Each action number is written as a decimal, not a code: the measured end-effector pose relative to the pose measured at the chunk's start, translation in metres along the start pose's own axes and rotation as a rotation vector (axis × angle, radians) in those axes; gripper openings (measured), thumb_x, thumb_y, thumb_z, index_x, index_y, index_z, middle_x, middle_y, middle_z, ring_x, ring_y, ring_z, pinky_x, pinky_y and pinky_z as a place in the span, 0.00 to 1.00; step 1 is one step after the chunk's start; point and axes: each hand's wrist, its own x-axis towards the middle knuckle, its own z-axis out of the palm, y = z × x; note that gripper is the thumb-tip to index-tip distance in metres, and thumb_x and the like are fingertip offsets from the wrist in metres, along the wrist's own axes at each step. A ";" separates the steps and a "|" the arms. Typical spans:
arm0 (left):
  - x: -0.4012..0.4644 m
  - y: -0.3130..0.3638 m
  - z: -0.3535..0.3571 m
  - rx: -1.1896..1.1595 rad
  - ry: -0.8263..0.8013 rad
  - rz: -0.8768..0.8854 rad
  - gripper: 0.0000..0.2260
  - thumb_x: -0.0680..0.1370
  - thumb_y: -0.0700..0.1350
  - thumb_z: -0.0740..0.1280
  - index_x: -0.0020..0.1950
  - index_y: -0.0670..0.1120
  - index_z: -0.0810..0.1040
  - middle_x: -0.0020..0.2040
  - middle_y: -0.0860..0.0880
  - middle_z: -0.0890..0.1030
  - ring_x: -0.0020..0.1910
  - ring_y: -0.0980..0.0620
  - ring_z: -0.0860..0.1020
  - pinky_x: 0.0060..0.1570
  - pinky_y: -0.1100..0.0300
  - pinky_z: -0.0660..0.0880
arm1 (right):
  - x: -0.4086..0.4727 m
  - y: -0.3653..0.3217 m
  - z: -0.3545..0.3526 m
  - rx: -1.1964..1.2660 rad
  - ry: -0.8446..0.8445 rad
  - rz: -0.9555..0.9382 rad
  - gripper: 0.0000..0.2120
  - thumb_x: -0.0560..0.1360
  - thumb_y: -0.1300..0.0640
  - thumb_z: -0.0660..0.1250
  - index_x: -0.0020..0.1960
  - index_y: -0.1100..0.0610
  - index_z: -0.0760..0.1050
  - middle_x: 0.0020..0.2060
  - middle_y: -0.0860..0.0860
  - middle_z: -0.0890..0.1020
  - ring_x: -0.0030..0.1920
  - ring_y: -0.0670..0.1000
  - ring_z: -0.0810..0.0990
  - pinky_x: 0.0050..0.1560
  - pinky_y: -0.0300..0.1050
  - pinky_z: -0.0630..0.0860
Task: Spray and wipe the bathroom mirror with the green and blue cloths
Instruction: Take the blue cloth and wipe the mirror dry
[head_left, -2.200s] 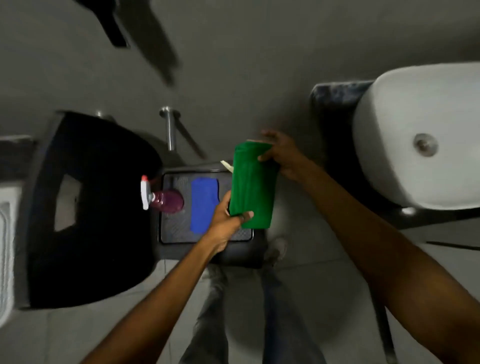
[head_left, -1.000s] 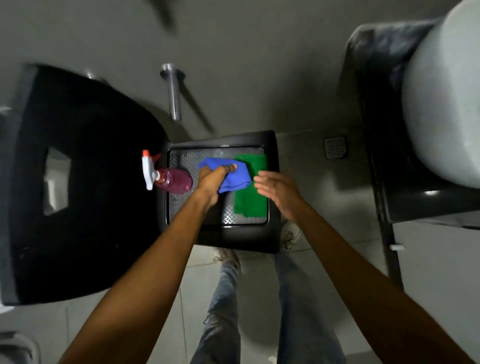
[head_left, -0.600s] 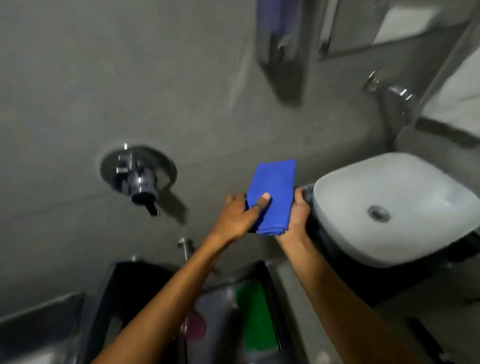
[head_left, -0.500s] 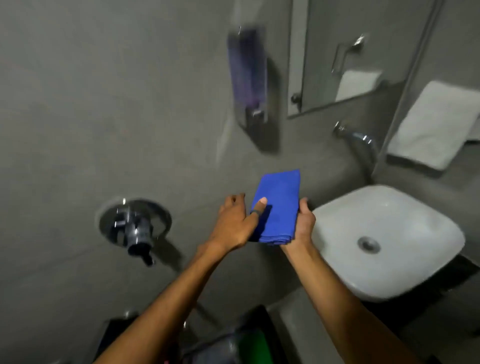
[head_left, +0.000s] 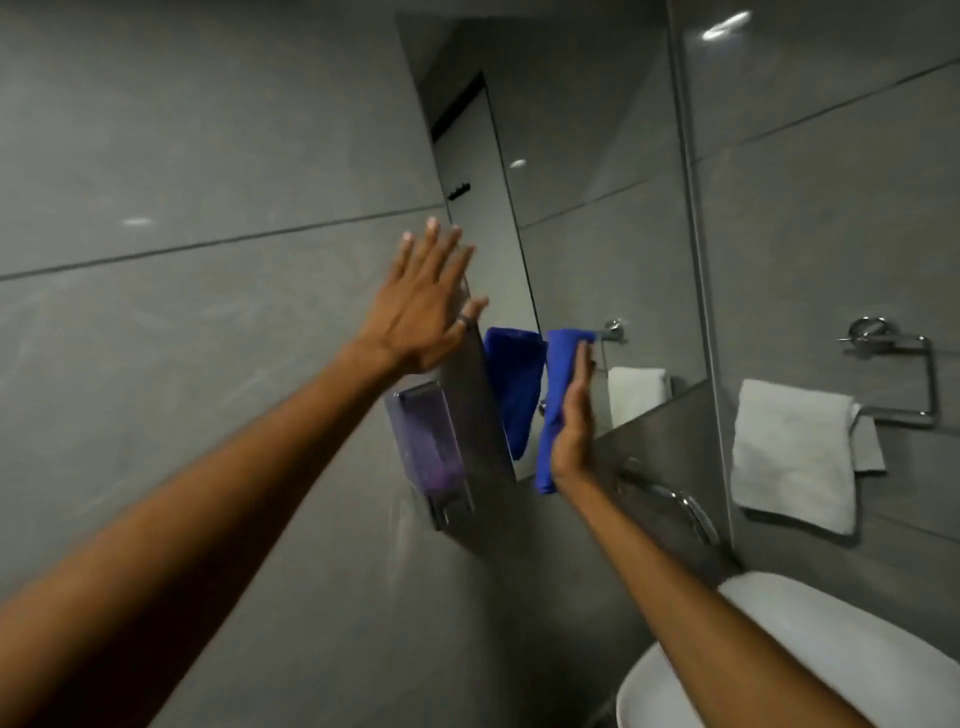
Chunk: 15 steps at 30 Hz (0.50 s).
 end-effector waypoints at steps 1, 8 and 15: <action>0.013 -0.015 0.001 0.077 0.029 -0.032 0.34 0.84 0.62 0.47 0.86 0.45 0.49 0.87 0.42 0.47 0.86 0.43 0.42 0.84 0.45 0.38 | 0.001 0.014 0.013 -0.191 -0.119 -0.099 0.31 0.83 0.45 0.44 0.82 0.56 0.49 0.83 0.50 0.50 0.83 0.47 0.47 0.84 0.50 0.46; 0.025 -0.053 0.047 0.382 0.188 -0.075 0.33 0.86 0.63 0.42 0.86 0.45 0.46 0.87 0.43 0.48 0.86 0.43 0.45 0.83 0.45 0.32 | 0.039 0.083 0.005 -0.934 -0.077 -0.437 0.30 0.83 0.46 0.46 0.82 0.53 0.51 0.83 0.54 0.55 0.83 0.56 0.51 0.81 0.62 0.53; 0.028 -0.054 0.050 0.437 0.281 -0.066 0.33 0.85 0.62 0.43 0.86 0.45 0.48 0.87 0.43 0.50 0.86 0.43 0.46 0.84 0.40 0.39 | 0.146 0.092 -0.104 -0.819 0.095 -0.249 0.31 0.81 0.46 0.43 0.82 0.57 0.52 0.83 0.55 0.52 0.83 0.54 0.48 0.83 0.59 0.48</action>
